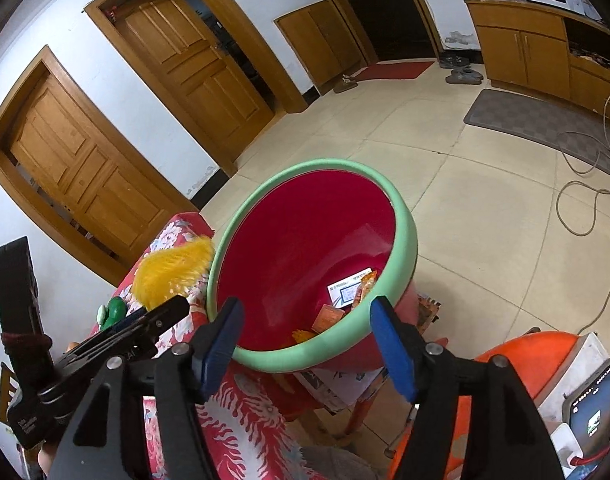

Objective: Collect trash
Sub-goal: 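Carry both items over the red bucket and open both tools to drop them, then move both tools back toward the items on the table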

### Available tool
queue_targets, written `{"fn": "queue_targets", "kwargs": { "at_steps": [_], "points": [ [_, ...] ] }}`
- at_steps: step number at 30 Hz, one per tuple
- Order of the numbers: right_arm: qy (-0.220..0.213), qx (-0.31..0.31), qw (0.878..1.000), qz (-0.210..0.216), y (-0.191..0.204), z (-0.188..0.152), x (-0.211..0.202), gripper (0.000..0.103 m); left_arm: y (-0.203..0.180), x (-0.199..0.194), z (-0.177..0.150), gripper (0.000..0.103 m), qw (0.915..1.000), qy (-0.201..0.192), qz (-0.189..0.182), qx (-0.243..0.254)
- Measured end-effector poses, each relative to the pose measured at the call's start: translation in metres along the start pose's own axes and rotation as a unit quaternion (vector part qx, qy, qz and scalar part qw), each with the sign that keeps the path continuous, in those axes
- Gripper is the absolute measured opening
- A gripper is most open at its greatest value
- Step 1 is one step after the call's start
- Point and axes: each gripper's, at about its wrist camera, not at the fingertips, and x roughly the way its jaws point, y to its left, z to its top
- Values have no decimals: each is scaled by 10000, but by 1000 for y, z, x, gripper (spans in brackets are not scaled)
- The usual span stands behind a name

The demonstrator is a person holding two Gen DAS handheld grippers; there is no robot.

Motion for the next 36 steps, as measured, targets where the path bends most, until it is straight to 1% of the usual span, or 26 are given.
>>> {"fn": "queue_targets", "kwargs": {
  "at_steps": [3, 11, 20, 26, 32, 36],
  "points": [
    [8, -9, 10000, -3, -1, 0, -1, 69, 0, -2, -2, 57, 10000, 20, 59, -12],
    [19, -145, 9999, 42, 9, -3, -7, 71, 15, -17, -12, 59, 9996, -16, 149, -251],
    [-85, -429, 9990, 72, 29, -11, -24, 73, 43, -50, -31, 59, 9974, -170, 299, -633],
    [-38, -673, 9977, 114, 47, -21, -29, 74, 66, -74, -49, 59, 9943, -307, 455, -912],
    [14, -976, 9952, 36, 69, -35, -30, 76, 91, -94, -73, 59, 9893, -440, 836, -1116],
    [126, -1142, 9933, 89, 81, -46, -29, 76, 110, -105, -88, 59, 9852, -469, 923, -1367]
  ]
}}
